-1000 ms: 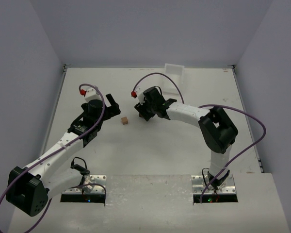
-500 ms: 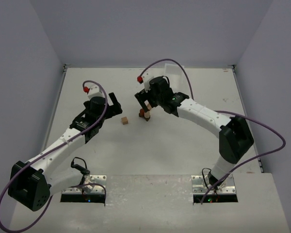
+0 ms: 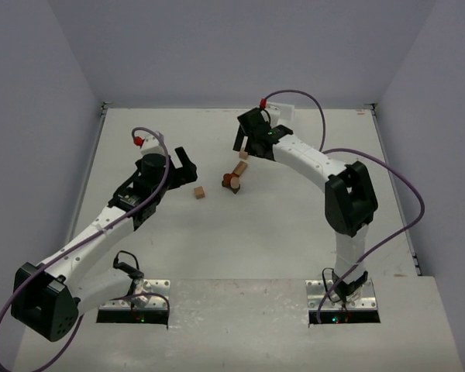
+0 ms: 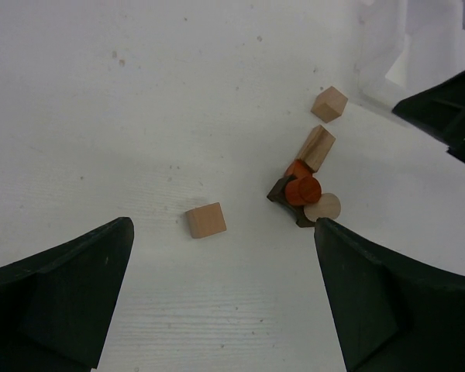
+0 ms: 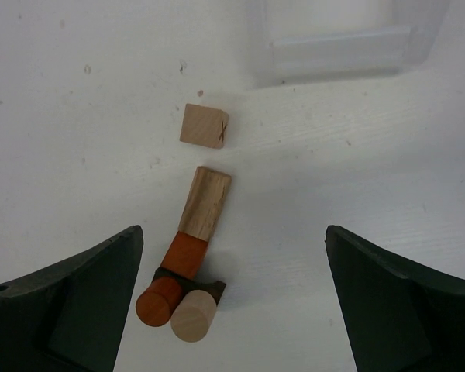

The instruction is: Build the wood block tower

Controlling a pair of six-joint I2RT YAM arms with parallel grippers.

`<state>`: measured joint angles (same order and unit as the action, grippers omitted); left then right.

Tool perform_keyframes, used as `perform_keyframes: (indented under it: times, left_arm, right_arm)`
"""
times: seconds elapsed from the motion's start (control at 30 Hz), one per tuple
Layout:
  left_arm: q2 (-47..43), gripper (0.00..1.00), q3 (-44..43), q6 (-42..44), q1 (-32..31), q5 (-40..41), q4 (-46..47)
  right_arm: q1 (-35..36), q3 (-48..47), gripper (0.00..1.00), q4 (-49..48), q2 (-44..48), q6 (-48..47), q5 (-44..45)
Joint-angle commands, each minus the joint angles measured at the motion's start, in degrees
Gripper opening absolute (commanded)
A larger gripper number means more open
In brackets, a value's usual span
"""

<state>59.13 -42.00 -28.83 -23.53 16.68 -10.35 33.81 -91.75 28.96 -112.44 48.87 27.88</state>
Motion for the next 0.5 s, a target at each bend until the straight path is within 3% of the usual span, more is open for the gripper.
perform_keyframes:
  times: [0.0,0.47]
  left_arm:
    - [-2.6,1.00,0.6,1.4,0.6,-4.9,4.7]
    - [-4.6,1.00,3.1,1.8,0.6,-6.9,6.8]
  right_arm:
    - [1.0,-3.9,0.99,3.2,-3.2,9.2,-0.1]
    - [2.0,-9.9,0.96,2.9,-15.4,7.8,1.6]
